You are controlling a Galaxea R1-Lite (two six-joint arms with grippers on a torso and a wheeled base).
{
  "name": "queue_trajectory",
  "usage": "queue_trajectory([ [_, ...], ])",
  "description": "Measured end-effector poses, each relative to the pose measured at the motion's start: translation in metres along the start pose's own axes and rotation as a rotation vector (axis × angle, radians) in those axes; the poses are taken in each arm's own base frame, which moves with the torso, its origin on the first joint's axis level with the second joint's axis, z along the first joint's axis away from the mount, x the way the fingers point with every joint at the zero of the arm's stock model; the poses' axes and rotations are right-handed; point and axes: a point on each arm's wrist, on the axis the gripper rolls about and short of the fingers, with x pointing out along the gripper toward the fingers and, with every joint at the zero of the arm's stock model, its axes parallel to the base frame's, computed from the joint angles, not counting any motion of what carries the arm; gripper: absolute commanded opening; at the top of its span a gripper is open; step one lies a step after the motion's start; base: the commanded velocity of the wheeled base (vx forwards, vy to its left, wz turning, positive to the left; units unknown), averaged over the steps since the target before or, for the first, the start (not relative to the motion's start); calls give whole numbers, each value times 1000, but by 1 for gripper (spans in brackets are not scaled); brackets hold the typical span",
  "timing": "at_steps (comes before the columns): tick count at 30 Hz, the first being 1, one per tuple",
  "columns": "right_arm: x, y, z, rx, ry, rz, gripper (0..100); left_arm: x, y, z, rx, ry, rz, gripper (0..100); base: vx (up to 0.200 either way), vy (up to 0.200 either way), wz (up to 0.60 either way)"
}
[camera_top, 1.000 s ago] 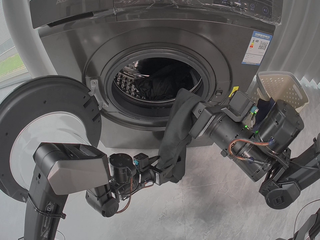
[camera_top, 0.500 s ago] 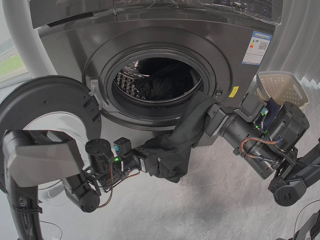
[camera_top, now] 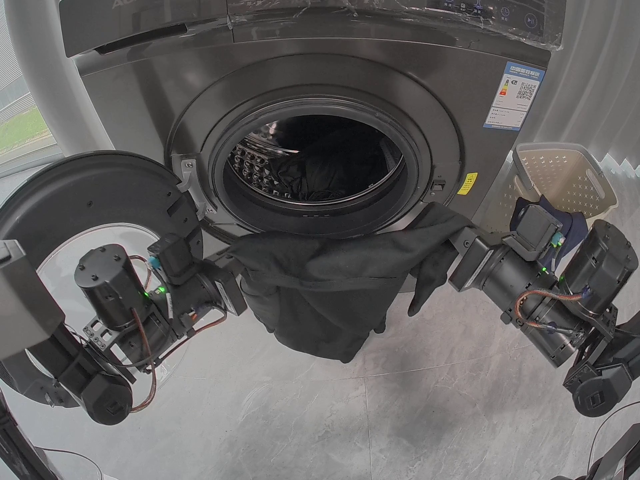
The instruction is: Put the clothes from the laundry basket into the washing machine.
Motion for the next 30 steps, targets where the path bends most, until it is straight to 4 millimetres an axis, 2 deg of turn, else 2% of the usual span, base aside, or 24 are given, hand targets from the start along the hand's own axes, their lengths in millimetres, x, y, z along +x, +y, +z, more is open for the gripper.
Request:
queue_trajectory([
  [7,-7,-10,1,-43,10,-30,0,-13,-2,35,15,-117,-9,0,0,0,0],
  [12,-9,-18,3,-64,9,-56,0,-22,-7,54,25,-180,-24,0,0,0,0],
  [22,-13,-21,11,-81,-24,-70,0,-33,-14,73,35,-249,-42,0,0,0,0],
  [30,-20,-22,28,-95,-73,-74,0,-37,-15,75,37,-253,-44,0,0,0,0],
])
